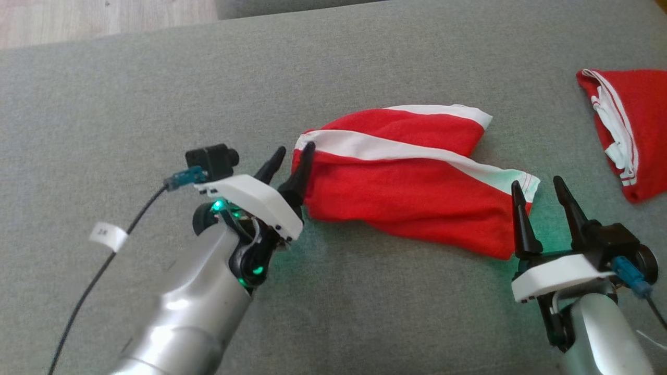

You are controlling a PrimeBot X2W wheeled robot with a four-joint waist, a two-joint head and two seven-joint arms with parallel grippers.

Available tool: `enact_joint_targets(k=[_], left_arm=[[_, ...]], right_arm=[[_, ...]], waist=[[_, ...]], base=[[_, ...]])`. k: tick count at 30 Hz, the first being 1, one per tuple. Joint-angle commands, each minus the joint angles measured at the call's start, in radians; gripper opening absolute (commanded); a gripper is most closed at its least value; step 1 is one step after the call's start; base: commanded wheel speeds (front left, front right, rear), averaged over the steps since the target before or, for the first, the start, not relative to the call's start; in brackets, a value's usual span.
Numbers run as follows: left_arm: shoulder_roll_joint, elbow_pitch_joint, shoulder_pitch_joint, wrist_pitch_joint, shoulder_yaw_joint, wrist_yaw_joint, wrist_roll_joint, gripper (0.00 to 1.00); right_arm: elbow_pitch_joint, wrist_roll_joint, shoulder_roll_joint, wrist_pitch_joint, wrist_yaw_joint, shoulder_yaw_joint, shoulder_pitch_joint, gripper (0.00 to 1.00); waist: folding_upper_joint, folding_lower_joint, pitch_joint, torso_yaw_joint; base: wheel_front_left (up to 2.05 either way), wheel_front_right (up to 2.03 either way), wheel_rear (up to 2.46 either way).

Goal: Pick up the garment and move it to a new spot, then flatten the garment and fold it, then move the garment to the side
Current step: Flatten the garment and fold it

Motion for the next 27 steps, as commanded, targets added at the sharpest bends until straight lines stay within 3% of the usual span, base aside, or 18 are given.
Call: enact_joint_targets(k=[1,18,26,27], left_arm=[[0.029,-0.009,-0.068,-0.009,0.01,-0.006,-0.012,1.0],[0.046,-0.005,-0.099,0.028,-0.154,-0.006,-0.138,1.0],[0.084,-0.06,-0.112,-0.074,-0.204,-0.006,-0.18,1.0],[0.088,-0.068,-0.114,-0.088,-0.212,-0.006,-0.185,0.96]], right_arm=[[-0.024,0.01,0.0,-0.004,-0.001,0.027,-0.032,1.0],[-0.001,0.025,0.002,-0.004,-0.001,0.049,-0.038,1.0],[0.008,0.038,-0.003,-0.004,-0.001,0.067,-0.038,1.0],[0.009,0.038,-0.003,-0.004,-0.001,0.067,-0.037,1.0]], waist=[[0.0,-0.0001,0.001,-0.003],[0.0,-0.0001,0.003,-0.011],[0.0,-0.0001,-0.002,-0.001],[0.0,-0.0001,-0.002,0.001]], base=[[0.0,0.0,0.0],[0.0,0.0,0.0],[0.0,0.0,0.0],[0.0,0.0,0.0]])
